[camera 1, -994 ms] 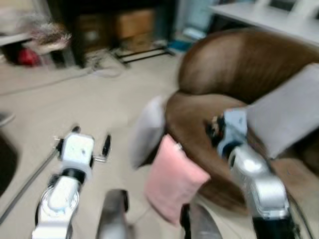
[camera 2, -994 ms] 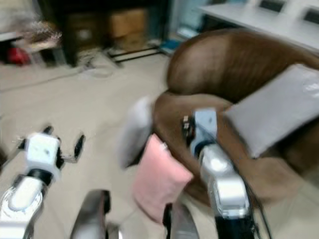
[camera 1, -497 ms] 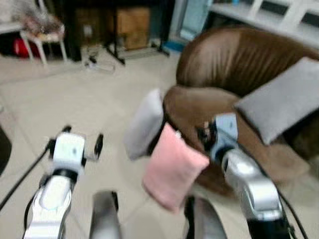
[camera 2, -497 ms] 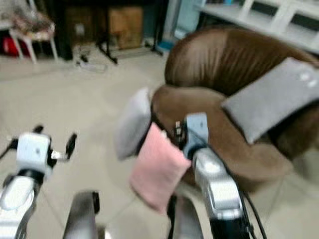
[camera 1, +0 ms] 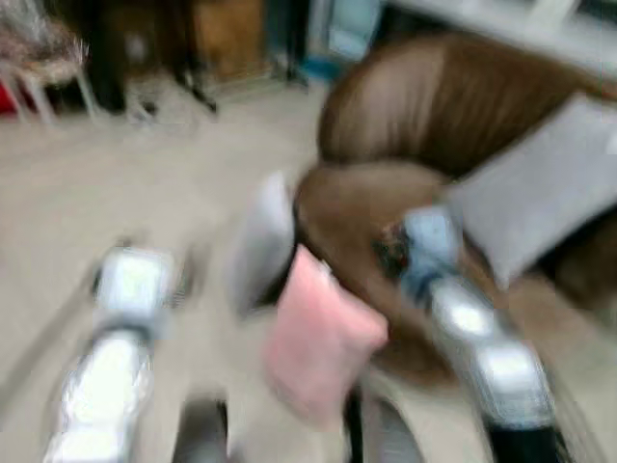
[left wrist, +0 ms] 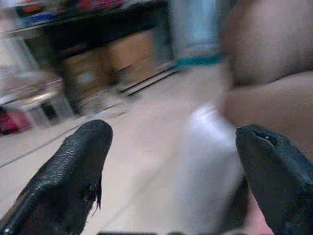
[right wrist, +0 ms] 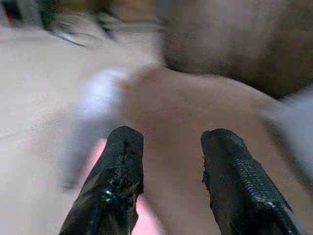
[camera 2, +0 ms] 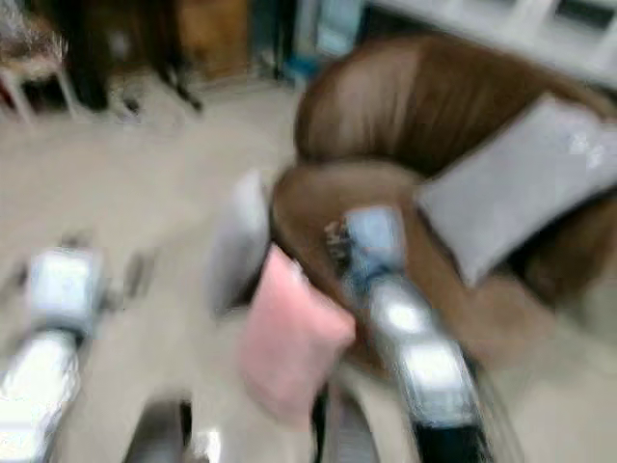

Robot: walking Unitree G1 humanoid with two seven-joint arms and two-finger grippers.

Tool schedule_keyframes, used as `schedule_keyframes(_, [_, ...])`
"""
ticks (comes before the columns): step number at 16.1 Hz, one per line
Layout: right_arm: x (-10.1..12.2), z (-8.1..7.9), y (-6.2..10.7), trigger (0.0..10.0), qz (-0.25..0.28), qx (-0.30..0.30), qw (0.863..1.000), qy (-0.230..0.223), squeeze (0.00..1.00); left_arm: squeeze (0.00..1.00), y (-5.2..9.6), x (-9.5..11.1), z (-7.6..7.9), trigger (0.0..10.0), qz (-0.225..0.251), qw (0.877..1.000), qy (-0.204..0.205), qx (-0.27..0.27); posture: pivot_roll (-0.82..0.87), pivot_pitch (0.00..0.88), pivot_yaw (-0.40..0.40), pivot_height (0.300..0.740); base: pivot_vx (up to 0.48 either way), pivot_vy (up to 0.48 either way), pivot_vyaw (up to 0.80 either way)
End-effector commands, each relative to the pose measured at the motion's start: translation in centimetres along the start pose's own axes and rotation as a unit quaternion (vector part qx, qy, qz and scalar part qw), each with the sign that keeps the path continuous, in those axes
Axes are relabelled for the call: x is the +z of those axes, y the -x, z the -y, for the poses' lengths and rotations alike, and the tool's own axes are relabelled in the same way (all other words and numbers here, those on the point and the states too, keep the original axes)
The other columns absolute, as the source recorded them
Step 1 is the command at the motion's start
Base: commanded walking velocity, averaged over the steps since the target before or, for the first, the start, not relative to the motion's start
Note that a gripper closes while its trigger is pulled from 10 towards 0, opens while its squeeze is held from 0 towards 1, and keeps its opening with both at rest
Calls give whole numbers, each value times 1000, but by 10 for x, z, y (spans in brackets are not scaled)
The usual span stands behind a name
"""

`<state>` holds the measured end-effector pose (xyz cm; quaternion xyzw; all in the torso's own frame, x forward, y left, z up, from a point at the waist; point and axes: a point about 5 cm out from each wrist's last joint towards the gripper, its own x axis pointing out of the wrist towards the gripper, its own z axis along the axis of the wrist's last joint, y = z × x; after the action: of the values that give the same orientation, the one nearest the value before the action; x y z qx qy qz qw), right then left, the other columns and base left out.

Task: Move the pillow to the sofa from floor

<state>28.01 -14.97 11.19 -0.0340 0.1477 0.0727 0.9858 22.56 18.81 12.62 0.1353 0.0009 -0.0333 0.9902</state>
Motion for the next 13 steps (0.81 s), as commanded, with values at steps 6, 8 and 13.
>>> schedule_keyframes(6, [6,-8,-3,10000,9,10,1000,-6,0,0,4,-4,-10,10000,-12,1000,-10,12,-47,0,-100,560,347,0,0])
schedule_keyframes(8, [7,-7,-3,10000,11,7,1000,-9,0,0,4,-5,-10,10000,-14,1000,-11,12,-49,0,-98,560,343,0,0])
schedule_keyframes(13, [7,-7,-3,10000,11,7,1000,-9,0,0,4,-5,-10,10000,-14,1000,-11,11,-49,0,-98,560,349,0,0])
